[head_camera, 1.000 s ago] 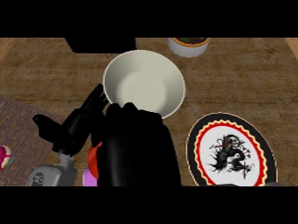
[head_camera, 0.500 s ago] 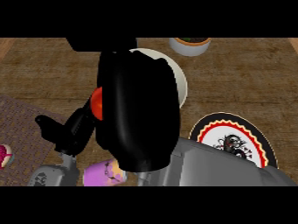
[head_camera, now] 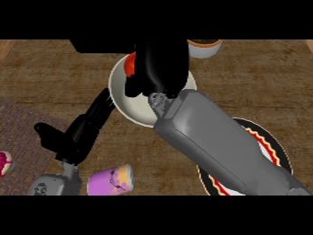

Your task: Pick the tomato from the plate and place it in the bowl

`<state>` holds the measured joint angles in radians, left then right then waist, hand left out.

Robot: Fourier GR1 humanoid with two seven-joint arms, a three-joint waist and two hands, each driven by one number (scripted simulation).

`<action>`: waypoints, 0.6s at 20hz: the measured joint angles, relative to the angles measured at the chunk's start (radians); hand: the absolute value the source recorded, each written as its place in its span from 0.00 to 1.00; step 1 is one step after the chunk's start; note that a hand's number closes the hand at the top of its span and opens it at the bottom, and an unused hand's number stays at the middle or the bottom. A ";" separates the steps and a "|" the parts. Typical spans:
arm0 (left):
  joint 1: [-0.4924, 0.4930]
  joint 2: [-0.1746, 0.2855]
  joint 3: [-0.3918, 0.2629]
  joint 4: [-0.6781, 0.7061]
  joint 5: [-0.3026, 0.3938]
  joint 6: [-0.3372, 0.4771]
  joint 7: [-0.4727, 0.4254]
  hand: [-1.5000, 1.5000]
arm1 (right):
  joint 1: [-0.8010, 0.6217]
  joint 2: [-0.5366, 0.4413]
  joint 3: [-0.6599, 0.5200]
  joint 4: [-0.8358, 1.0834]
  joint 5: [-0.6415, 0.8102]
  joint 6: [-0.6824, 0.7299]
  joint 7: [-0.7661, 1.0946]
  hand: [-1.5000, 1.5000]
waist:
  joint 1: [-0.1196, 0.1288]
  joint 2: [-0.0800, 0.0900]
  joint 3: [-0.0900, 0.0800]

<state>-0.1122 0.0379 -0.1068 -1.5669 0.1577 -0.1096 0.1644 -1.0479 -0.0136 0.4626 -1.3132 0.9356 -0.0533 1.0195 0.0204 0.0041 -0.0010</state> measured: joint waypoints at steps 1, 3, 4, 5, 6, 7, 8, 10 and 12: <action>0.002 -0.004 -0.004 -0.003 -0.004 0.004 0.000 0.50 | -0.005 0.002 -0.005 0.049 0.007 -0.026 -0.011 1.00 | 0.001 0.000 0.000; -0.006 -0.004 -0.001 0.003 -0.005 0.002 -0.002 0.50 | -0.021 0.006 -0.028 0.145 0.009 -0.070 -0.044 1.00 | 0.002 0.001 0.000; -0.012 -0.005 -0.001 0.007 -0.007 0.003 -0.004 0.50 | -0.032 0.008 -0.038 0.192 0.008 -0.074 -0.051 1.00 | 0.003 0.002 0.000; -0.011 -0.005 -0.003 0.001 -0.006 0.001 0.001 0.50 | -0.038 0.009 -0.047 0.240 0.003 -0.077 -0.060 1.00 | 0.005 0.002 0.000; -0.022 -0.008 0.000 0.007 -0.005 0.005 0.004 0.50 | -0.038 0.010 -0.059 0.284 -0.011 -0.077 -0.070 1.00 | 0.006 0.004 0.000; -0.024 -0.008 -0.001 0.004 -0.003 0.003 0.011 0.50 | -0.040 0.011 -0.079 0.324 -0.027 -0.082 -0.082 1.00 | 0.007 0.004 0.000; -0.030 -0.013 -0.004 0.012 -0.006 0.004 0.008 0.50 | -0.044 0.011 -0.091 0.364 -0.047 -0.090 -0.082 0.00 | 0.011 0.006 0.000; -0.035 -0.011 -0.002 0.017 -0.001 -0.002 0.012 0.50 | -0.045 0.012 -0.118 0.442 -0.079 -0.129 -0.099 0.00 | 0.016 0.008 0.000; -0.046 -0.006 0.006 0.024 0.002 -0.007 0.012 0.50 | -0.058 0.012 -0.147 0.508 -0.122 -0.177 -0.139 0.00 | 0.018 0.008 0.001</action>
<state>-0.1586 0.0319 -0.1004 -1.5433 0.1600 -0.1166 0.1763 -1.1054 -0.0013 0.3152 -0.8057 0.8138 -0.2298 0.8802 0.0387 0.0126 -0.0004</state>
